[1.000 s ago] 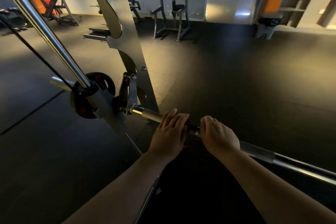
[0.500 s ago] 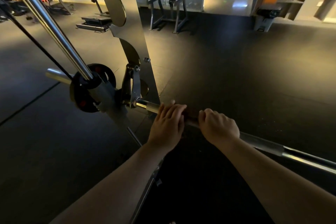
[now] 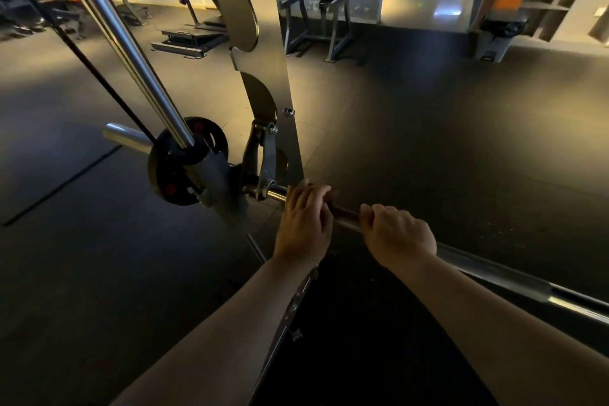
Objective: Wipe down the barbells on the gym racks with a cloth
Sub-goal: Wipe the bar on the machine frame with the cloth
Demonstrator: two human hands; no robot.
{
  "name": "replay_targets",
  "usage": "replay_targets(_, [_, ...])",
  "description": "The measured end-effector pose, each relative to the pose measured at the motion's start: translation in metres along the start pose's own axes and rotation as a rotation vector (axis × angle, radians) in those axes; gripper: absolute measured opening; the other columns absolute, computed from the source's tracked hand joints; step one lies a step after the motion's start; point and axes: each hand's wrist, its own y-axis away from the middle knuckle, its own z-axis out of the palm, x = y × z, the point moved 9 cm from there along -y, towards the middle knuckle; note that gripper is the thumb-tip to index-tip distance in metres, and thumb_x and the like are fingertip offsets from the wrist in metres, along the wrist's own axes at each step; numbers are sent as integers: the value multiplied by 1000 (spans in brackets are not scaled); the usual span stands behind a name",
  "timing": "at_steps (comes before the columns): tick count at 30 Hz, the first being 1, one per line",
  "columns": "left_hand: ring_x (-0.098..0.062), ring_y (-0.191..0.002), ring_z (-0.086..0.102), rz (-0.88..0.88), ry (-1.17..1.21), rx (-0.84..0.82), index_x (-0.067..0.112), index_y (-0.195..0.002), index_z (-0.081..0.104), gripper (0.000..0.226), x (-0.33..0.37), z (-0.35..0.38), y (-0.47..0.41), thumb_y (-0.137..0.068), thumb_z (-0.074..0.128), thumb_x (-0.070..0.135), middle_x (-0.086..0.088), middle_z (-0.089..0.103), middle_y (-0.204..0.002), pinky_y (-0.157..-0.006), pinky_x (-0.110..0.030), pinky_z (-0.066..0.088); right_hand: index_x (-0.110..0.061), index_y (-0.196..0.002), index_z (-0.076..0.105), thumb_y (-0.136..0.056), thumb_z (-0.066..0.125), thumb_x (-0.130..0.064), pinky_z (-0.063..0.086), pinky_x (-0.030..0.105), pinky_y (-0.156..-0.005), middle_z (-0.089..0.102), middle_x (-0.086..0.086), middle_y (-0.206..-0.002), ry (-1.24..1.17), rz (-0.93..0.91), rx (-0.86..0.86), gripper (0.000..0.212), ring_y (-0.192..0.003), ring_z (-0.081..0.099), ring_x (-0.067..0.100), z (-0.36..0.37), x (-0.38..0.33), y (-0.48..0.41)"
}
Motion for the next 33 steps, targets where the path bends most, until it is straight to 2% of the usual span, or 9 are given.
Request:
replay_targets(4, [-14,-155,2,-144,50,-17,22,-144,47,50,11,16,4,-99,29,36,-1,42,-156,-127,-47,8,-26,-100,53,-108,28,-52,53,37,-82,59,-4,-92,94,-8,11,37,-79,59,13,2,-7,-7])
replay_targets(7, [-15,-155,-1,-34,-7,-89,23,-150,39,51,12,23,6,-102,44,38,1,38,-159,-124,-41,-2,-24,-108,55,-106,43,-44,51,36,-86,60,-3,-104,172,-98,21,24,-89,59,14,5,-26,-12])
replay_targets(10, [-19,-154,14,70,-51,-89,19,-146,44,51,-7,7,-3,-103,32,44,-4,47,-152,-126,-52,17,-26,-106,56,-107,35,-46,49,34,-88,60,-6,-102,132,-157,96,29,-91,58,13,4,-37,-10])
replay_targets(13, [-20,-150,25,-35,-21,33,15,-138,52,39,-33,-17,-15,-106,33,29,-7,53,-144,-119,-53,32,-29,-99,55,-108,21,-52,48,32,-85,60,-8,-94,102,-167,175,42,-83,56,11,1,-35,-6])
replay_targets(16, [-20,-151,22,-109,15,86,14,-135,55,41,-32,-15,-16,-103,33,28,-8,54,-143,-121,-54,27,-28,-100,56,-107,19,-53,48,35,-90,60,-7,-96,89,-158,162,45,-87,58,12,1,-34,-9])
replay_targets(21, [-21,-154,16,56,-91,2,17,-142,49,50,-18,-1,-4,-105,21,36,-6,53,-147,-126,-51,14,-24,-113,58,-106,33,-50,47,40,-101,62,-4,-114,132,-175,110,36,-107,61,16,12,-52,-19])
replay_targets(24, [-20,-152,26,139,-169,-14,18,-140,51,45,-33,-15,-14,-107,25,33,-6,57,-143,-127,-42,7,-27,-104,58,-107,24,-53,49,35,-94,60,-7,-101,80,-184,172,42,-94,59,12,9,-53,-19])
replay_targets(27, [-20,-149,29,73,-117,28,14,-138,53,42,-48,-29,-22,-107,29,28,-9,56,-141,-124,-34,9,-29,-101,57,-107,22,-53,47,29,-83,58,-9,-94,57,-192,198,44,-84,55,8,11,-50,-20])
replay_targets(33, [-20,-156,7,-26,37,69,13,-146,44,46,-38,-8,-2,-107,26,29,-7,39,-155,-126,-50,15,-30,-99,55,-107,21,-53,38,26,-73,55,-11,-90,95,-180,236,42,-78,51,7,12,-48,-20])
